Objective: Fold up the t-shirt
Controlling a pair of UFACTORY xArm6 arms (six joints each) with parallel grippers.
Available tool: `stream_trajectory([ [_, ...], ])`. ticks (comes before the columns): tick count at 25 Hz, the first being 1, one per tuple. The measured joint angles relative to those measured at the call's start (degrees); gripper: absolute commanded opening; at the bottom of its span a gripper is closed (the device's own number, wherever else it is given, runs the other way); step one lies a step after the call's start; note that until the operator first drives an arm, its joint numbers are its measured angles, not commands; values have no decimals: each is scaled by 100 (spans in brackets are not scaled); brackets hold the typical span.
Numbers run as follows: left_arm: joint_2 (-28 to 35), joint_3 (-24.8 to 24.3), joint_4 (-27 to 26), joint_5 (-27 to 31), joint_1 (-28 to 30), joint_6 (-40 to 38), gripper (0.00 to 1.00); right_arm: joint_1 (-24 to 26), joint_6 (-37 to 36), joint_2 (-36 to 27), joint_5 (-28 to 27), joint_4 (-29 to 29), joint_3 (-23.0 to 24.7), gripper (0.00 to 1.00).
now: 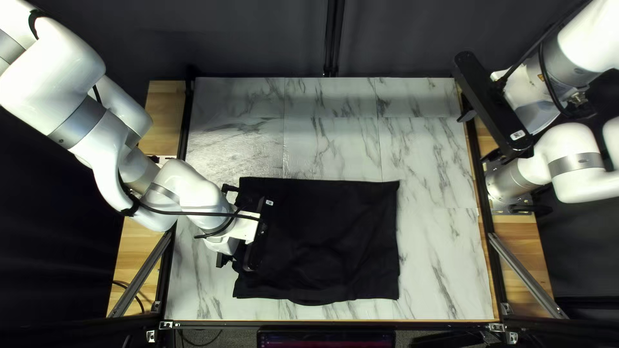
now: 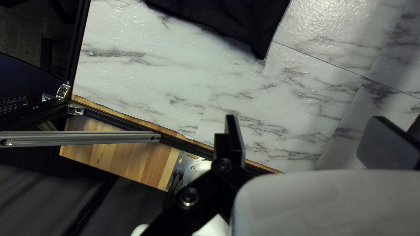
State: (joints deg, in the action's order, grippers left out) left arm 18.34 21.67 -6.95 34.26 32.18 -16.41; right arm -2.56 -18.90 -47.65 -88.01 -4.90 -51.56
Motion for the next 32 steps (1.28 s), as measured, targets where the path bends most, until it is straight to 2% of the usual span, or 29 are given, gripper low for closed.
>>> stream_trajectory([
  [3, -304, 195, 681, -100, 321, -377, 100, 0, 0, 0, 0, 0, 0, 100],
  [5, -638, 520, 1206, -34, 597, -626, 100, 0, 0, 0, 0, 0, 0, 100],
  [7, -1065, 948, 1717, 317, 896, -880, 100, 0, 0, 0, 0, 0, 0, 100],
  [10, -1345, 1324, 2215, 876, 1216, -1255, 100, 0, 0, 0, 0, 0, 0, 100],
  [14, -1390, 1376, 2305, 967, 1268, -1352, 100, 0, 0, 0, 0, 0, 0, 100],
  [23, -2104, 1708, 2078, 423, 1140, -1580, 100, 0, 0, 0, 0, 0, 0, 100],
  [32, -2305, 1833, 2005, 396, 1137, -1494, 100, 0, 0, 0, 0, 0, 0, 100],
])
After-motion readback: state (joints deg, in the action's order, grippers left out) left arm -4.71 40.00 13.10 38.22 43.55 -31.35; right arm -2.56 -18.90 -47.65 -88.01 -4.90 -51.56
